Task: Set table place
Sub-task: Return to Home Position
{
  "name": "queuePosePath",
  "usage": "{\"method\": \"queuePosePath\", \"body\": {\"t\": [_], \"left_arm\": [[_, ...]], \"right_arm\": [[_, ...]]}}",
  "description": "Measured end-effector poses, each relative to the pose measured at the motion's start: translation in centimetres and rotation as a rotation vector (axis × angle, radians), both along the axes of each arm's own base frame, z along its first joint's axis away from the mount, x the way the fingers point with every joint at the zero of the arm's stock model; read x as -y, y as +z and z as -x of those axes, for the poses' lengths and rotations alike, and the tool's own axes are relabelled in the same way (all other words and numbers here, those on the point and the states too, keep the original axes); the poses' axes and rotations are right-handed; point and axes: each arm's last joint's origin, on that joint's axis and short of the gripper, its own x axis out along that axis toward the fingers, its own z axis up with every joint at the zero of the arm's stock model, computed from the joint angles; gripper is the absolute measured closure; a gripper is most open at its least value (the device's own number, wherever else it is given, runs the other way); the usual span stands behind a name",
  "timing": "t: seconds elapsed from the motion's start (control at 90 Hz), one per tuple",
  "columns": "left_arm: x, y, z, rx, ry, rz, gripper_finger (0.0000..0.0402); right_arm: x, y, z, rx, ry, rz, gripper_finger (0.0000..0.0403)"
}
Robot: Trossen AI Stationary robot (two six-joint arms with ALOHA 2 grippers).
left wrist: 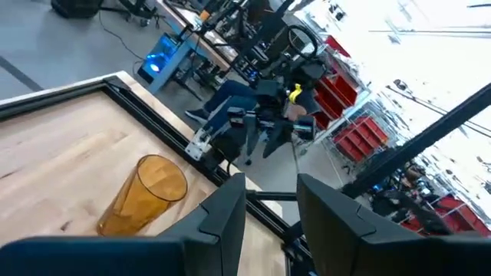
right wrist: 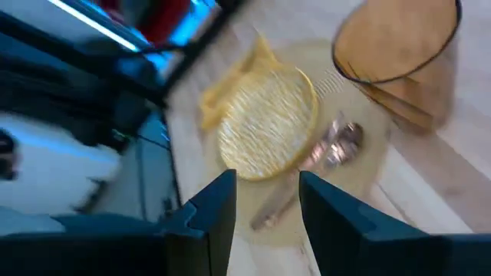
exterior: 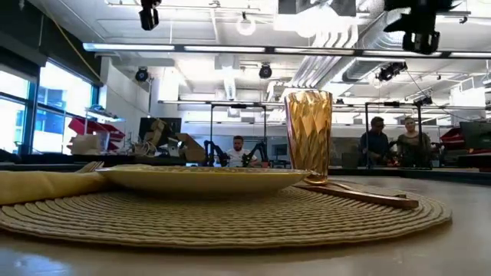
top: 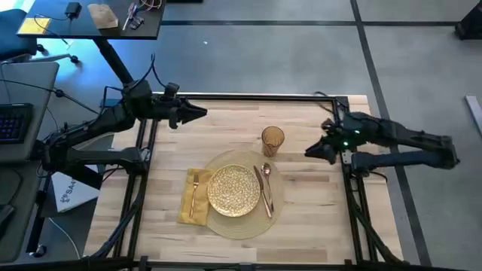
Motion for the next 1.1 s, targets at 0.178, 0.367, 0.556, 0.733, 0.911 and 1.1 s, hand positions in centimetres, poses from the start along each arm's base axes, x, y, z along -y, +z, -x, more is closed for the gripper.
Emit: {"method": "queuePosePath", "body": {"t": [0.178,0.367,0.556,0.733,0.911,1.1], "left_arm": [[0.0,-0.3,-0.1,-0.023,-0.009,-0.005,0.0300],[0.0,-0.9,0.0,-0.080,-0.010,0.015,0.0300],[0.0,-1.1,0.0,-0.107,-0.006,0.063,0.0300],[0.0,-1.1,0.0,-0.105,-0.004,0.081,0.0300],[0.0,-1.1,0.0,-0.103,0.002,0.133,0.0300],[0.0,-1.1,0.0,-0.103,0.002,0.133,0.0300]], "right_arm": [[-0.2,-3.5,1.9,0.160,-0.021,-0.016,0.0277],[-0.3,-6.1,2.6,0.308,-0.018,0.015,0.0277],[-0.3,-9.0,2.4,0.373,-0.004,0.075,0.0277],[-0.2,-11.1,1.8,0.571,-0.008,0.108,0.0289],[-0.1,-11.7,1.7,0.644,-0.041,0.201,0.0332],[0.4,-11.6,1.7,0.629,-0.192,0.332,0.0377]]}}
